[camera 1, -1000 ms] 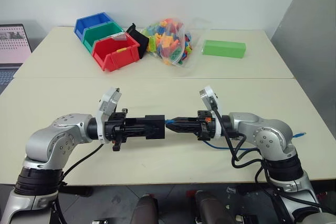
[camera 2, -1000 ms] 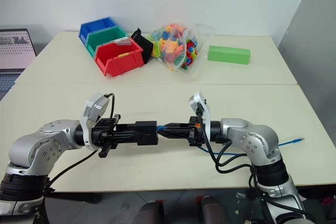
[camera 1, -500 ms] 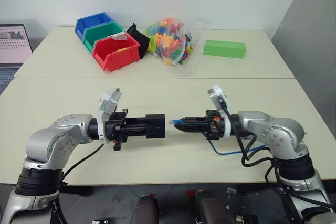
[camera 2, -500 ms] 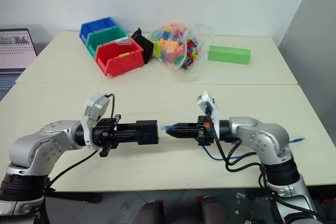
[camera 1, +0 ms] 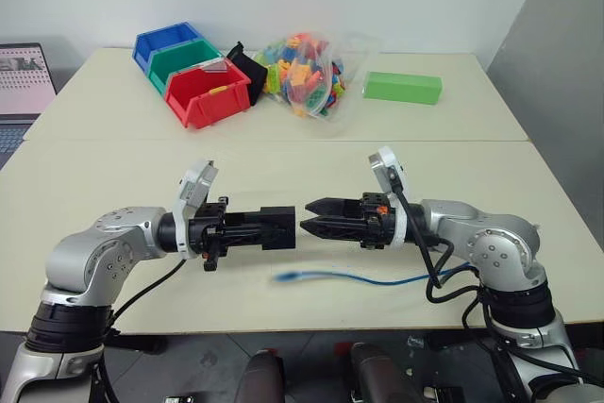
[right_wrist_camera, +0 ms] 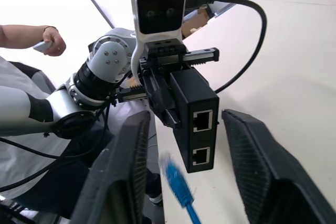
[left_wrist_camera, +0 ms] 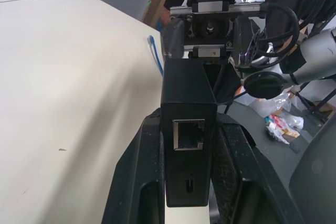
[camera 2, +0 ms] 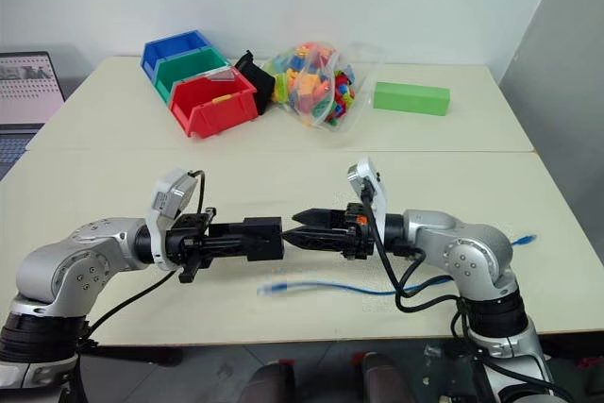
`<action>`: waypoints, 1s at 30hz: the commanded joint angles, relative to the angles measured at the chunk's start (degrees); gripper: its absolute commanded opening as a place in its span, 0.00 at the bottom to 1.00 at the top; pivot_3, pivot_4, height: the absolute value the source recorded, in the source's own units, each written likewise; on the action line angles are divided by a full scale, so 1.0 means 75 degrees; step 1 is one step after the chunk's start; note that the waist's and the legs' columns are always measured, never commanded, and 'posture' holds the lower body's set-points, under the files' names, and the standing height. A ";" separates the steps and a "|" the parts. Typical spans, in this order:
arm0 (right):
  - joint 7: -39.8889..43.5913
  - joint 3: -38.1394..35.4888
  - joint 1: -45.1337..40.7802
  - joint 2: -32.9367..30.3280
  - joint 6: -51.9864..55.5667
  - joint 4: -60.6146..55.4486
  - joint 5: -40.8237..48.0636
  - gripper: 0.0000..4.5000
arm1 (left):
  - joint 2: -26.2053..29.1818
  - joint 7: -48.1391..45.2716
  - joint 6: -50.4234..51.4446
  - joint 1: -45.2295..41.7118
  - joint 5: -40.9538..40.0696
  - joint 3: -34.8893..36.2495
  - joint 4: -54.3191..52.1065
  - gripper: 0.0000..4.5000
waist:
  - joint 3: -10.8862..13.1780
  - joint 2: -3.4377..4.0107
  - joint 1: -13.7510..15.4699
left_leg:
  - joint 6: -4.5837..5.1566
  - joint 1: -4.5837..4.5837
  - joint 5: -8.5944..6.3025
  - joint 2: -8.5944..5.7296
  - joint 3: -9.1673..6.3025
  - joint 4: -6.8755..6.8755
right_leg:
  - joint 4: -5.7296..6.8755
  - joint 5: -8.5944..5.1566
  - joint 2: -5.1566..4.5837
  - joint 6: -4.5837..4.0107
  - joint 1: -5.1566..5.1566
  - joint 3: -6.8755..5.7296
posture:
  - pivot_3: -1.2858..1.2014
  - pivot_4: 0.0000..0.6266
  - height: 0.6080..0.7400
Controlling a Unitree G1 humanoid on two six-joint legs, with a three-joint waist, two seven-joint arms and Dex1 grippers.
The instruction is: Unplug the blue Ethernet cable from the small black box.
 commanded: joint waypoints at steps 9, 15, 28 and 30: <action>0.1386 0.1679 0.0569 -0.2023 -0.2196 -0.1220 -0.2638 0.72 | 0.0510 0.0190 -0.0673 0.0931 0.0450 0.0797 -0.0253 0.17 | 0.0002 0.0001 0.0016 | -0.0001 -0.0016 0.0000 -0.0002 0.0008 -0.0003 | -0.0013 0.0000 -0.0007 0.0000 -0.0010 0.0000 | 0.52 0.24 1.00; 0.1435 0.2996 0.0759 -0.2236 -0.2959 -0.0920 -0.4044 0.72 | 0.0974 -0.0243 -0.1072 0.1780 0.0682 0.0747 -0.0898 0.17 | 0.0002 0.0001 -0.0005 | 0.0000 -0.0008 0.0000 0.0005 0.0001 -0.0017 | -0.0027 -0.0001 -0.0008 0.0000 -0.0009 0.0001 | 0.52 0.24 1.00; 0.1615 0.4137 0.0617 -0.1865 -0.4643 0.0339 -0.6359 0.37 | 0.0963 -0.0117 -0.1068 0.1786 0.0658 0.0939 -0.0822 0.17 | 0.0003 0.0002 0.0020 | -0.0001 -0.0003 0.0000 0.0001 0.0006 -0.0012 | -0.0020 0.0002 -0.0008 0.0006 -0.0007 0.0001 | 0.52 0.24 1.00; 0.1675 0.4077 0.0627 -0.1890 -0.4784 0.0377 -0.6465 0.27 | 0.0941 -0.0096 -0.1071 0.1748 0.0654 0.0928 -0.0794 0.17 | 0.0003 0.0002 0.0020 | -0.0001 -0.0001 0.0000 0.0001 0.0006 -0.0010 | -0.0015 0.0002 -0.0008 0.0006 -0.0007 0.0001 | 0.52 0.24 1.00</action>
